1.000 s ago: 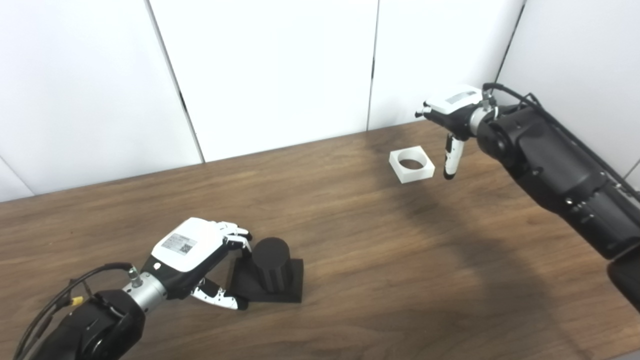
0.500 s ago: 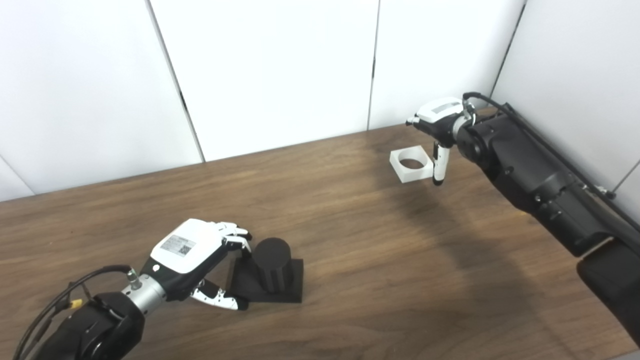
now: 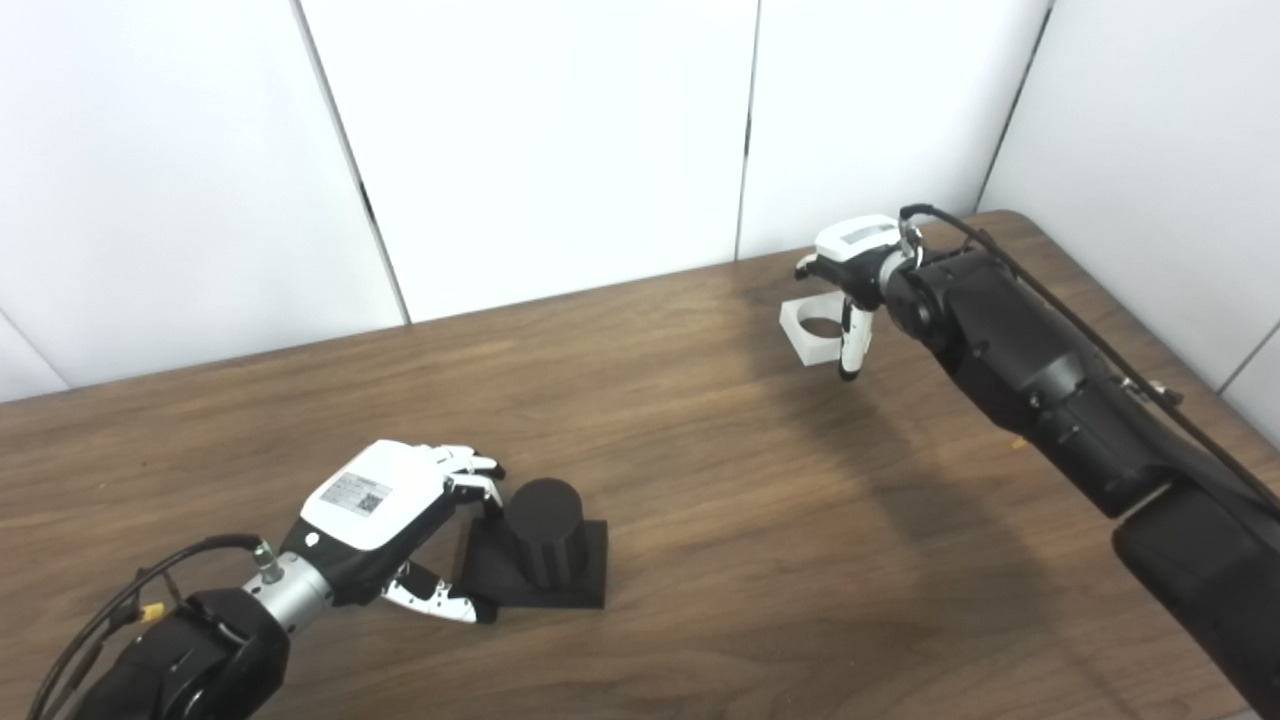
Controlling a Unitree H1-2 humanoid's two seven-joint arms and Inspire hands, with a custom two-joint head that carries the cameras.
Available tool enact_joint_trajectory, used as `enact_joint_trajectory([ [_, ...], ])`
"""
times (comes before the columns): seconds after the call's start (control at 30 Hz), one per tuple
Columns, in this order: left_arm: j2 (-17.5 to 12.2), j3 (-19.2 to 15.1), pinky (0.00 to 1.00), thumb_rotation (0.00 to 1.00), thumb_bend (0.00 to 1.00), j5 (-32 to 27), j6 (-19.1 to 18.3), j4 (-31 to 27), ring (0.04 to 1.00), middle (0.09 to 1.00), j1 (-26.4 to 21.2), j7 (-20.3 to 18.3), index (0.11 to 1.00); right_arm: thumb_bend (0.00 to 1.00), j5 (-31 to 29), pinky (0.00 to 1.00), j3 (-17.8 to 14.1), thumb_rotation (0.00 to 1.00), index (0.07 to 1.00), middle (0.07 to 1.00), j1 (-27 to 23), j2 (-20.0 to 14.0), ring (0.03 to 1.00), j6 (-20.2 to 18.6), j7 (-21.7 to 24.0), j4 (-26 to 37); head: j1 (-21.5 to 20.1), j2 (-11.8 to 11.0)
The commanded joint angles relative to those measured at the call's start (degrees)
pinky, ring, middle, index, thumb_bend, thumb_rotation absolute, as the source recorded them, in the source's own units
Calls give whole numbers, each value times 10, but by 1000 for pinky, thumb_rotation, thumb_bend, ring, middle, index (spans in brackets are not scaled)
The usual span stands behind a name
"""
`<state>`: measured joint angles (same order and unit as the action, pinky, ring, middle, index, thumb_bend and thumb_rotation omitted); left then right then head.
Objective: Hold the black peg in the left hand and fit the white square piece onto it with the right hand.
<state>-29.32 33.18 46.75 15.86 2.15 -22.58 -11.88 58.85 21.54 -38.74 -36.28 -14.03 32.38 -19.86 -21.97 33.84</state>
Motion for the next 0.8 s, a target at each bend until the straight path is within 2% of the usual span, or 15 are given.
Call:
enact_joint_trajectory([
  [0.0,-18,28,775,67,524,27,6,10,858,840,38,-57,490,807,-3,865,-4,164,858,910,-30,-6,888,7,-32,-3,-1,1],
  [0.3,-19,25,764,67,524,26,5,6,859,841,41,-57,490,773,-15,834,1,141,781,878,-26,3,864,16,-80,-35,5,8],
  [0.77,-24,15,789,66,524,15,-1,-5,854,825,44,-67,490,774,-18,807,21,143,757,870,-24,3,864,10,-103,-80,8,12],
])
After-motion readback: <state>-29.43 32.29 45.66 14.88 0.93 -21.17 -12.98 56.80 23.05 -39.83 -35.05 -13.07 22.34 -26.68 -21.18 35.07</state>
